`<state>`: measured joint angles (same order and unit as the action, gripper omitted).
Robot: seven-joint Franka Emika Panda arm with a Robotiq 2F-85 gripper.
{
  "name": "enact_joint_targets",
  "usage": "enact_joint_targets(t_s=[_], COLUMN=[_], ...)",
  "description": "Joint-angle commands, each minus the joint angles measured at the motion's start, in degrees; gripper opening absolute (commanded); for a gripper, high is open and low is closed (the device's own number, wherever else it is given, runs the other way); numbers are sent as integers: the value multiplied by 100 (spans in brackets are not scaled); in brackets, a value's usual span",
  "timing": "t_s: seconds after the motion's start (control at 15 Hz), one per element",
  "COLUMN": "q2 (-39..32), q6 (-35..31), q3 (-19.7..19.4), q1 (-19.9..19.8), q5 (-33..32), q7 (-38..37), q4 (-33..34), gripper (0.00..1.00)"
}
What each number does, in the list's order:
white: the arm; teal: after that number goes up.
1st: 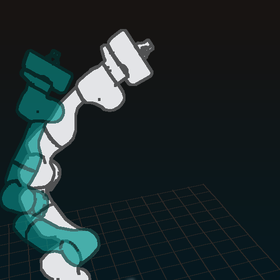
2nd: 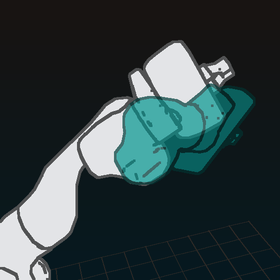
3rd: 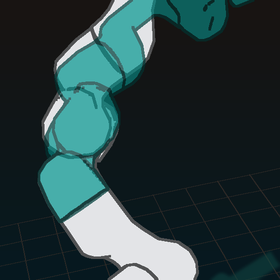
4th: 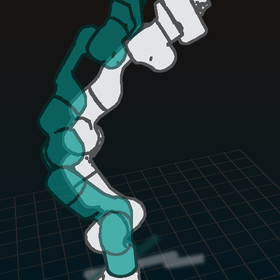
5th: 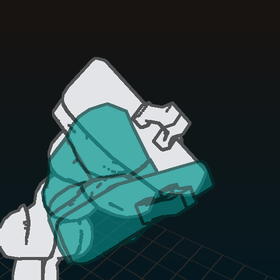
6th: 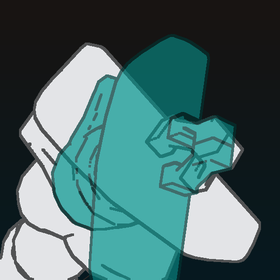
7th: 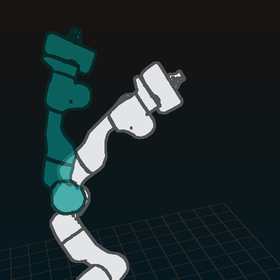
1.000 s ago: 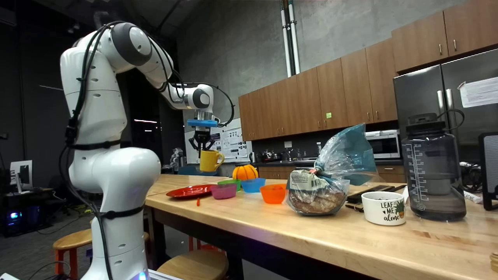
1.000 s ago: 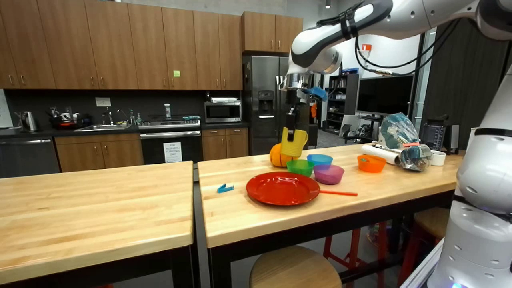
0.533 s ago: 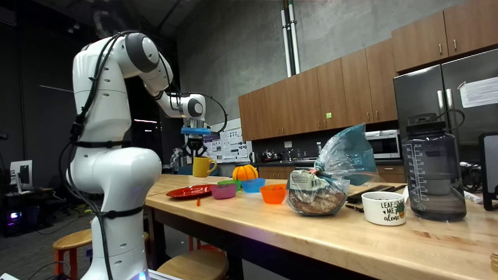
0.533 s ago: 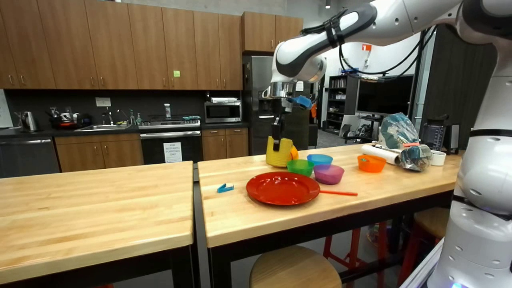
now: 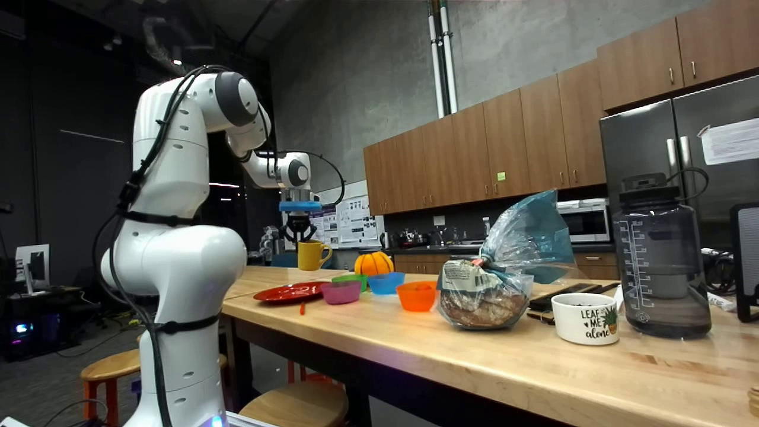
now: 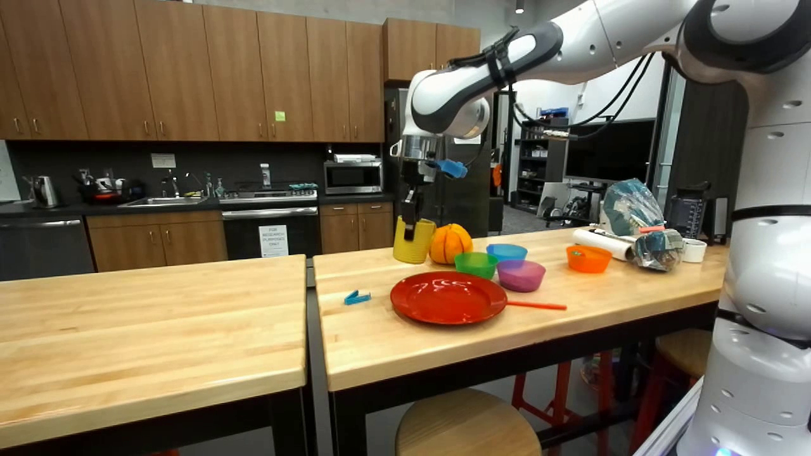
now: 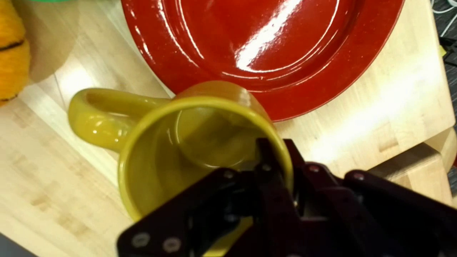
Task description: Move the yellow cup to the left
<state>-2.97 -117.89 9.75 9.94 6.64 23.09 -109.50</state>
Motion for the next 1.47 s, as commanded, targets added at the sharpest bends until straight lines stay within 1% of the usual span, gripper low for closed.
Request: enact_joint_targets(t_s=[0.0,0.27,0.6,0.87,1.13,1.4], q2=[-341,-644,-994,-1204,-1421,-1629], q6=[6,-160,-42,-2,177,528], q3=[65,123,140,130,127,139], q1=[44,107,232,316,352,369], q5=[-445,-969,-1556,-1913,-2094,-2065], q7=[-229,-430,-527,-551,-510,-467], q4=[528,775,1099,1201,1346,1581], gripper=[3,3,3,3,3,3])
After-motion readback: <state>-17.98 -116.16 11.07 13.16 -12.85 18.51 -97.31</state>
